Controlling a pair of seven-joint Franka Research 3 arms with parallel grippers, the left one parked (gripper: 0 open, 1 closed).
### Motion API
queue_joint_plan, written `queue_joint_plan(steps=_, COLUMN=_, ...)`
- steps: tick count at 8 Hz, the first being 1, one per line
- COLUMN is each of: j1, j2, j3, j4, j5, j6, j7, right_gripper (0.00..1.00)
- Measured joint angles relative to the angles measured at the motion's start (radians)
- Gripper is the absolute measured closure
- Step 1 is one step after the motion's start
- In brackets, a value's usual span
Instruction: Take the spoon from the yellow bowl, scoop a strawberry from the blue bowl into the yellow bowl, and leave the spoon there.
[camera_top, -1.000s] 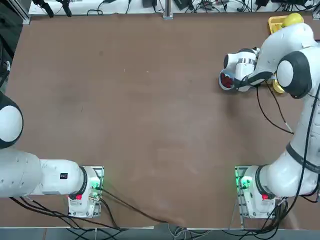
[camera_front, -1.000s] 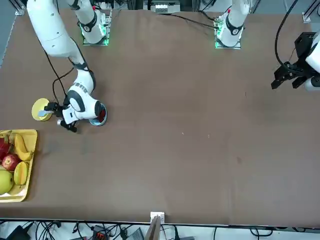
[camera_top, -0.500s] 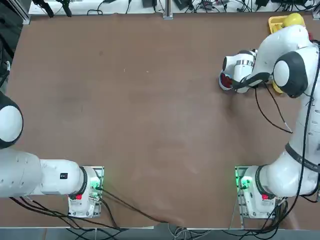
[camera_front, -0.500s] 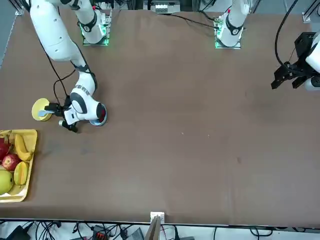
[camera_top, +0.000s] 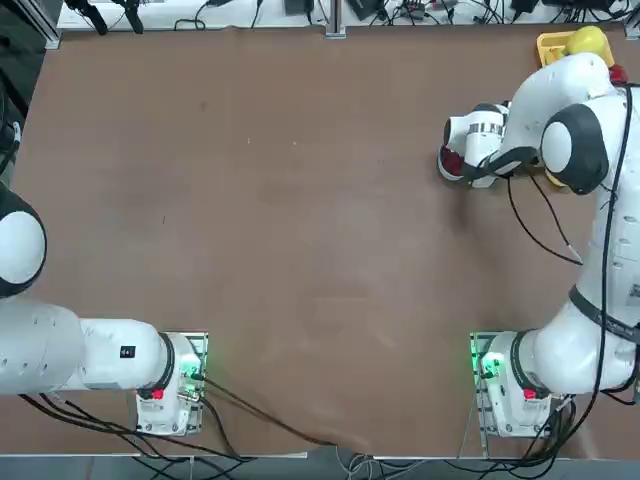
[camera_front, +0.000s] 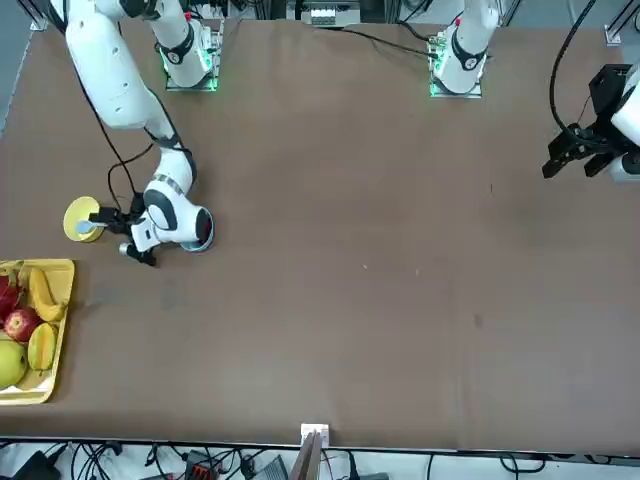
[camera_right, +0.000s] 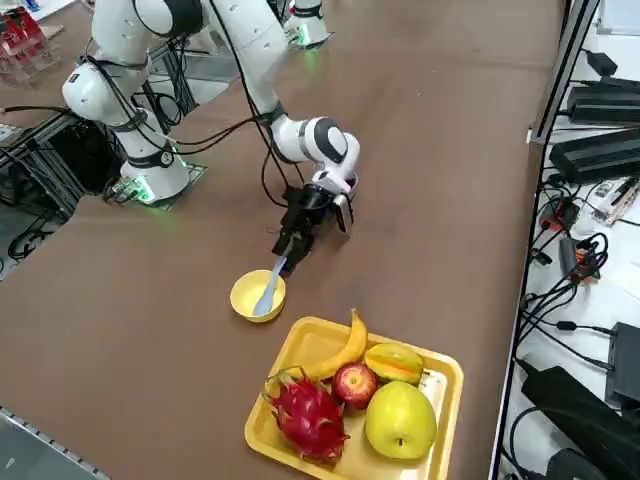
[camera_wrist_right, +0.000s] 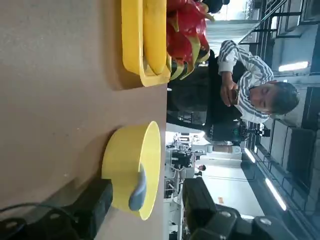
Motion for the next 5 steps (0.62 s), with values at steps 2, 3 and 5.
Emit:
queue_joint_plan(steps=2, j1=0.000, j2=0.004, j3=-0.001, j4=0.001, j5=-0.013, j6=-0.002, j7=0.000, right_gripper=0.20)
queue_joint_plan(steps=3, j1=0.000, j2=0.010, j3=-0.001, j4=0.003, j5=-0.015, j6=-0.012, j7=0.000, right_gripper=0.25)
queue_joint_plan(steps=5, j1=0.000, j2=0.035, j3=-0.001, j4=0.025, j5=-0.016, j6=-0.063, j7=0.000, right_gripper=0.29)
